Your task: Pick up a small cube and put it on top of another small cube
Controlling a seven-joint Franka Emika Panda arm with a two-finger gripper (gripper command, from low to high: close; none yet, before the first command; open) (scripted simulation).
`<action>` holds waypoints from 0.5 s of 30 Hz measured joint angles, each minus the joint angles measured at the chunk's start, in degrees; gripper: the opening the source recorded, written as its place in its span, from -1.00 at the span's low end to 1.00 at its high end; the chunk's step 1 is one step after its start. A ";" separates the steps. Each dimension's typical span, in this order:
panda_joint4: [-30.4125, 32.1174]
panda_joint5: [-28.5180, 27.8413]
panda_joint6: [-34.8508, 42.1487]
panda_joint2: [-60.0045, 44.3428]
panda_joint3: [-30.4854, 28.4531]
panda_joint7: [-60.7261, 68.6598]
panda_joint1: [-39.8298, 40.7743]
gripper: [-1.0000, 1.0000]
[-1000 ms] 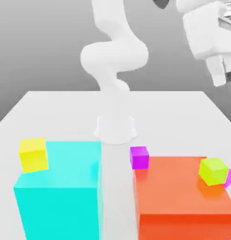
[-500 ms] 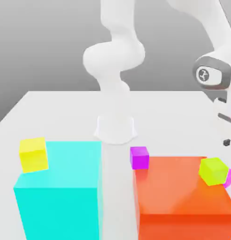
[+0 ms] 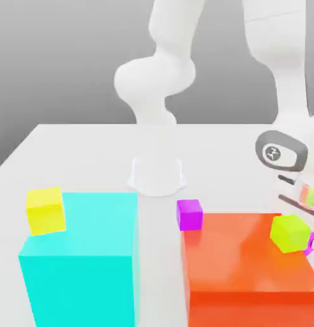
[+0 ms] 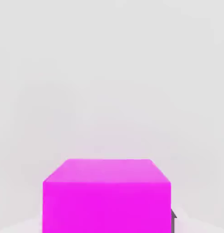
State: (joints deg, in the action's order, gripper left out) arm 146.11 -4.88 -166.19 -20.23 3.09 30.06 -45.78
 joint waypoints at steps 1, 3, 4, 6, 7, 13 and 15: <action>0.34 0.33 1.39 1.74 0.28 0.27 0.20 -1.00; 1.11 1.32 4.53 5.65 0.91 1.01 0.62 -1.00; 1.51 1.88 6.17 7.67 1.25 1.41 0.84 -1.00; -0.12 0.94 10.39 9.38 0.90 -0.41 0.23 -1.00; -1.46 0.14 12.82 9.95 0.37 -1.69 0.10 -1.00; -10.03 -4.65 27.17 13.69 -4.90 -8.40 3.18 -1.00; -11.79 -4.13 30.34 15.55 -7.44 -7.75 7.81 -1.00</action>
State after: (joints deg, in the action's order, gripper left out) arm 134.31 -9.01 -135.85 -4.68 -4.35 22.32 -37.97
